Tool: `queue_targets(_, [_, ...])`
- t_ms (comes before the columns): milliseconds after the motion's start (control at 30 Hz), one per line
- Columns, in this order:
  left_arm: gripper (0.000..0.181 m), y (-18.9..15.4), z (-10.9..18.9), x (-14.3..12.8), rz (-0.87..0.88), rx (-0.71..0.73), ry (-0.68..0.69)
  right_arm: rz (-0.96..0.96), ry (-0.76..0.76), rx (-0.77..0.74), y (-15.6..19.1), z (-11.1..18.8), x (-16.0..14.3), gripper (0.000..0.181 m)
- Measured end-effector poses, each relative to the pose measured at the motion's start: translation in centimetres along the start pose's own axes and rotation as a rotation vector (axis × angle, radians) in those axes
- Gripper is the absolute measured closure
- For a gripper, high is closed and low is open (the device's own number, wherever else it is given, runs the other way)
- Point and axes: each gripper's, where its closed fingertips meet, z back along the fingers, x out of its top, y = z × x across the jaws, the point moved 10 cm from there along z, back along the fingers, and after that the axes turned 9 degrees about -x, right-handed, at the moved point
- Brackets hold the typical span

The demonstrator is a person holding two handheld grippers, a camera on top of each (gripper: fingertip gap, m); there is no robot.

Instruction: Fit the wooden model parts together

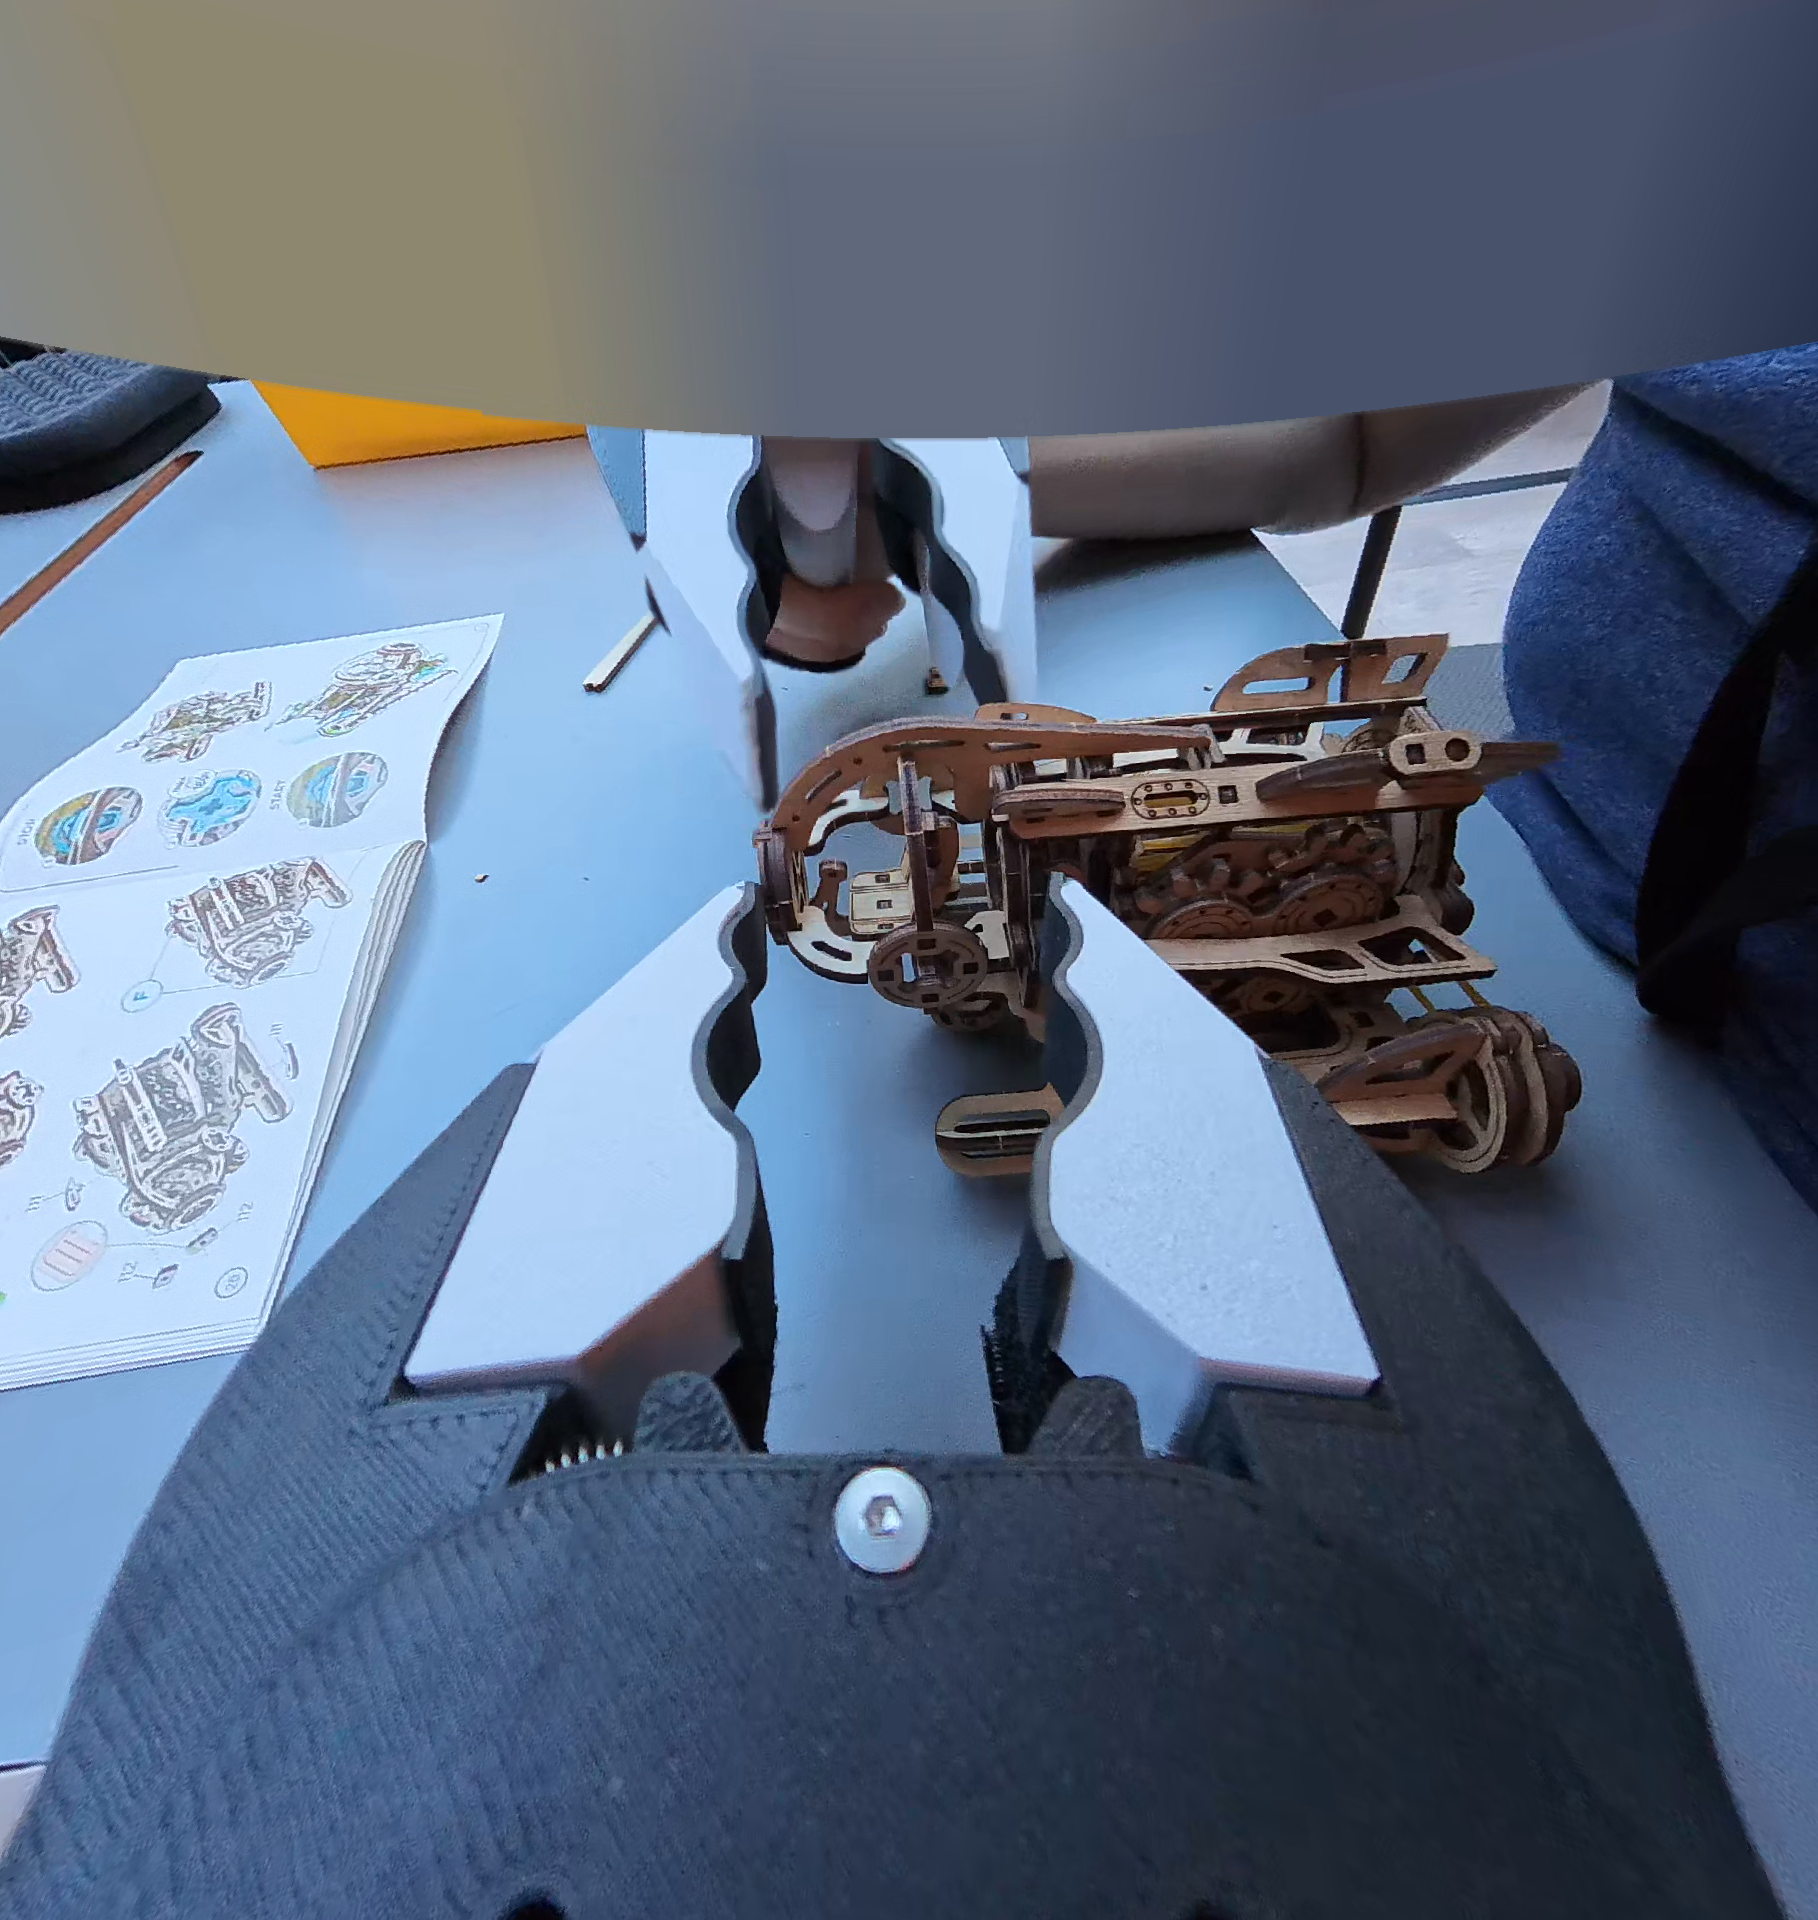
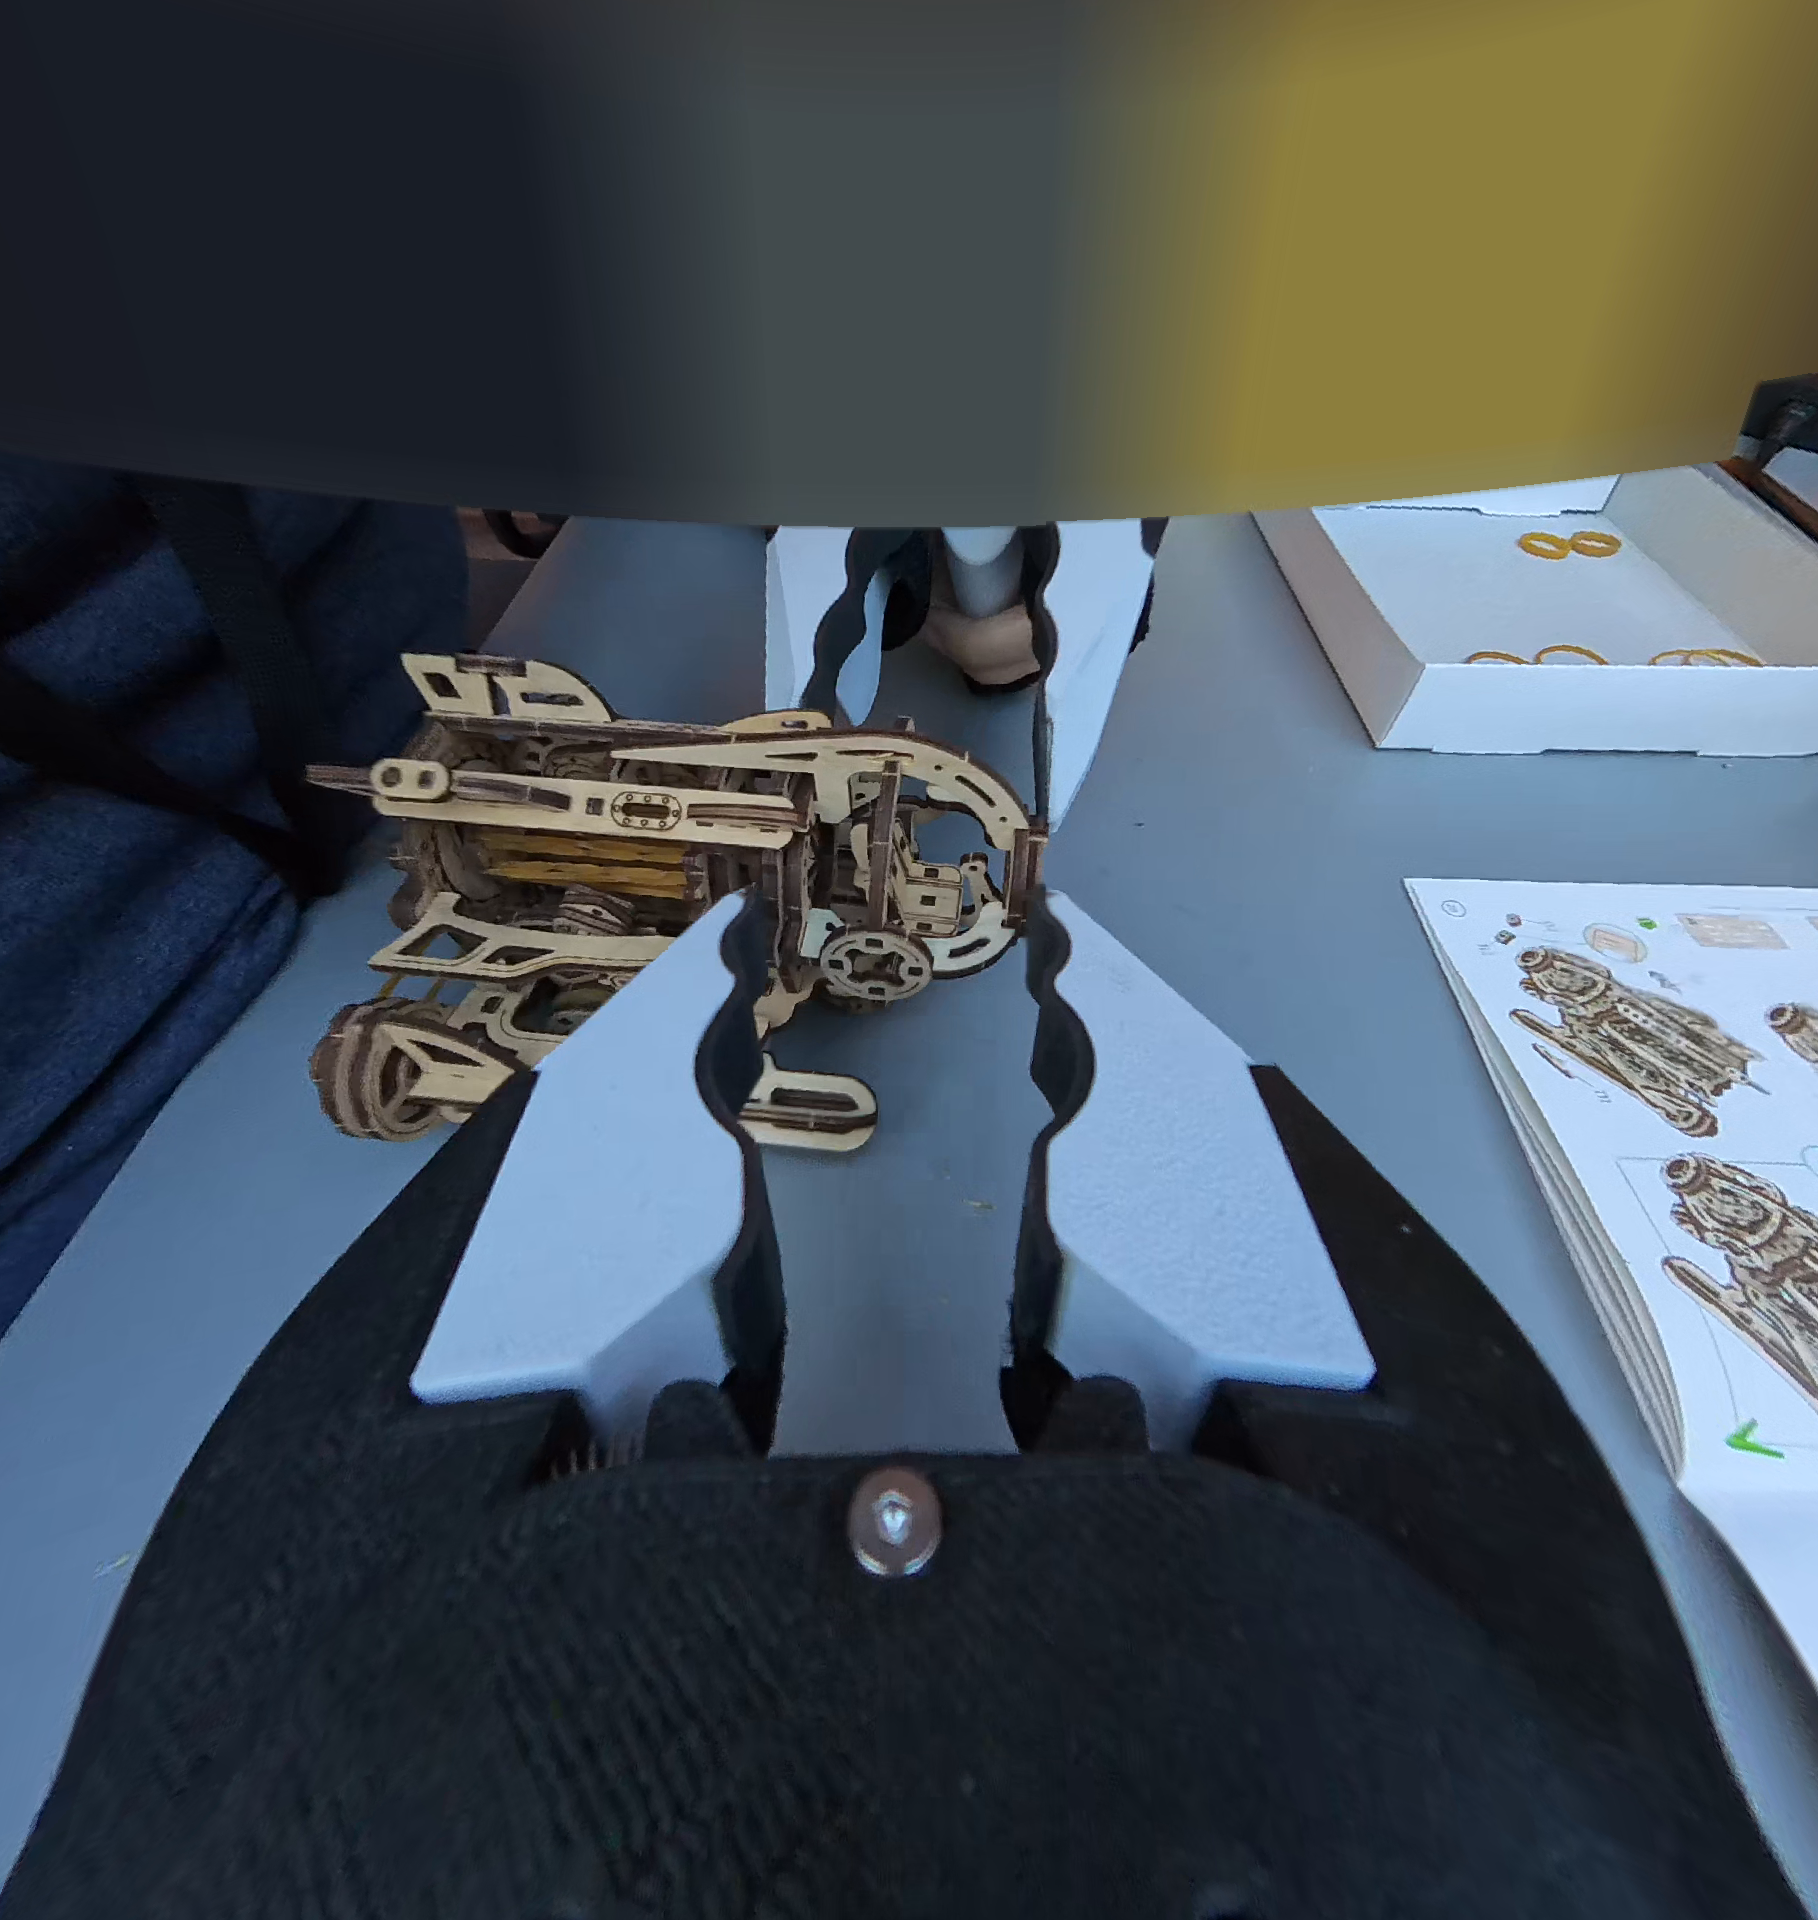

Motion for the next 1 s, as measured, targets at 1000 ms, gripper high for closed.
queue_targets(1000, [0.13, -0.9, -0.4, 1.0, -0.033, 0.1, 0.032, -0.14, 0.163, -0.107, 2.3, 0.0, 5.1, 0.133])
